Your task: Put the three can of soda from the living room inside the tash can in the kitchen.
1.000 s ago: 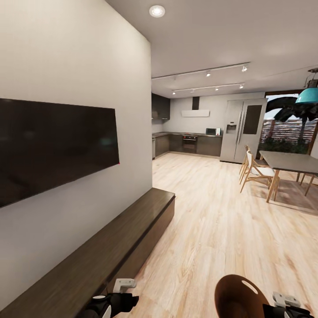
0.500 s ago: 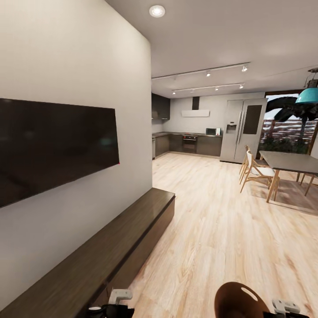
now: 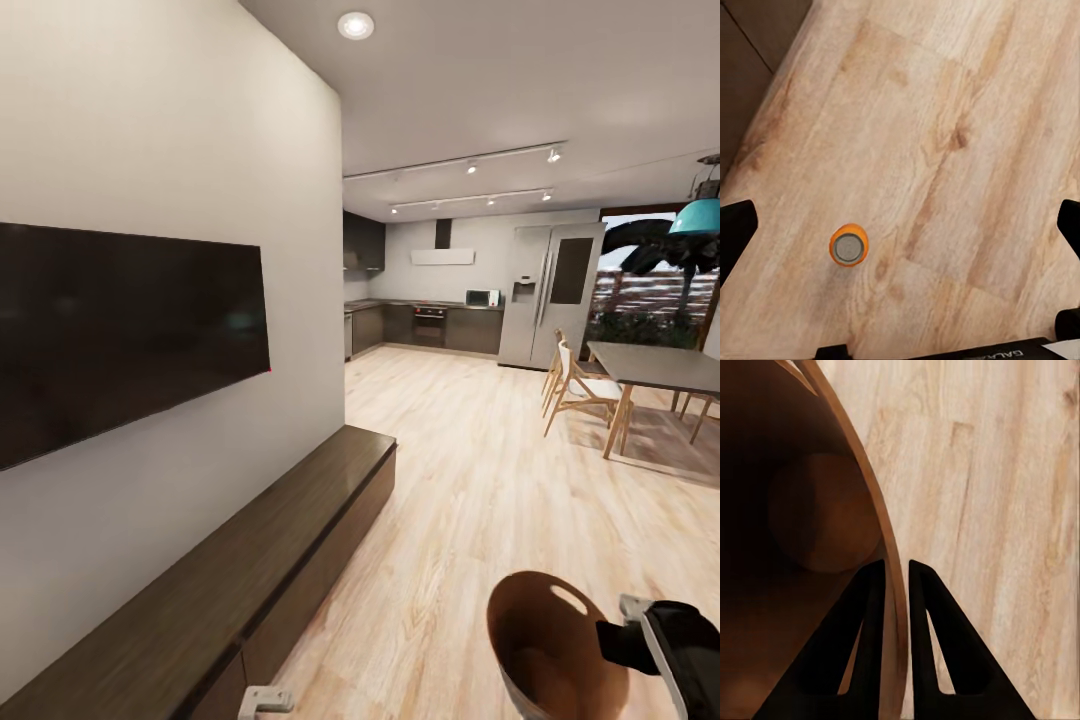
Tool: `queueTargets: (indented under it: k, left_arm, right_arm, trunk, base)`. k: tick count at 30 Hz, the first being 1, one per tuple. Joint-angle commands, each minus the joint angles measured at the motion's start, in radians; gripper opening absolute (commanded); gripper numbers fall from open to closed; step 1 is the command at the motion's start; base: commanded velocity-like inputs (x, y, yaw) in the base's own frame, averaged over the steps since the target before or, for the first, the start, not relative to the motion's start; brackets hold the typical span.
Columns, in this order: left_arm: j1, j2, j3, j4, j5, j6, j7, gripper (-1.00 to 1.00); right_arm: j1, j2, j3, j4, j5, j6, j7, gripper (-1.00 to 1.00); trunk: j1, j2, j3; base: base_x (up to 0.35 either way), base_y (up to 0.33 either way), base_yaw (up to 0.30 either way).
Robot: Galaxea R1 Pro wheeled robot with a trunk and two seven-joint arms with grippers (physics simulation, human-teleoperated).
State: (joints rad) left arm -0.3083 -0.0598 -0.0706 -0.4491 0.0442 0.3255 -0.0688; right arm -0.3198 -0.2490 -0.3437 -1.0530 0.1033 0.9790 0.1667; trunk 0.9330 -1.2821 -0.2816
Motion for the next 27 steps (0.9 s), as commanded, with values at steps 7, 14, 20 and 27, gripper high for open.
queueTargets:
  k: [7, 14, 20, 27]
  left_arm:
    - [0.000, 0.000, 0.003, 0.001, 0.000, 0.024, 0.064, 1.00]
    - [-0.001, -0.001, 0.002, 0.001, -0.001, 0.063, 0.079, 1.00]
    - [-0.001, -0.002, 0.000, 0.036, -0.001, 0.105, 0.085, 1.00]
    - [-0.001, -0.001, 0.005, 0.180, 0.012, 0.097, 0.080, 1.00]
  right_arm:
    - [0.001, 0.000, -0.003, -0.188, -0.013, 0.068, 0.004, -1.00]
    - [0.001, -0.003, -0.004, -0.274, -0.018, 0.068, 0.005, -1.00]
    - [0.001, -0.003, -0.006, -0.282, -0.017, 0.068, 0.004, -1.00]
    - [0.001, 0.000, -0.006, -0.282, -0.017, 0.068, 0.005, -1.00]
  trunk:
    - [0.000, 0.000, 0.000]
    - [0.000, 0.000, 0.000]
    - [0.000, 0.000, 0.000]
    - [0.000, 0.000, 0.000]
  base:
    - [0.000, 0.000, 0.000]
    - [0.000, 0.000, 0.000]
    - [0.000, 0.000, 0.000]
    - [0.000, 0.000, 0.000]
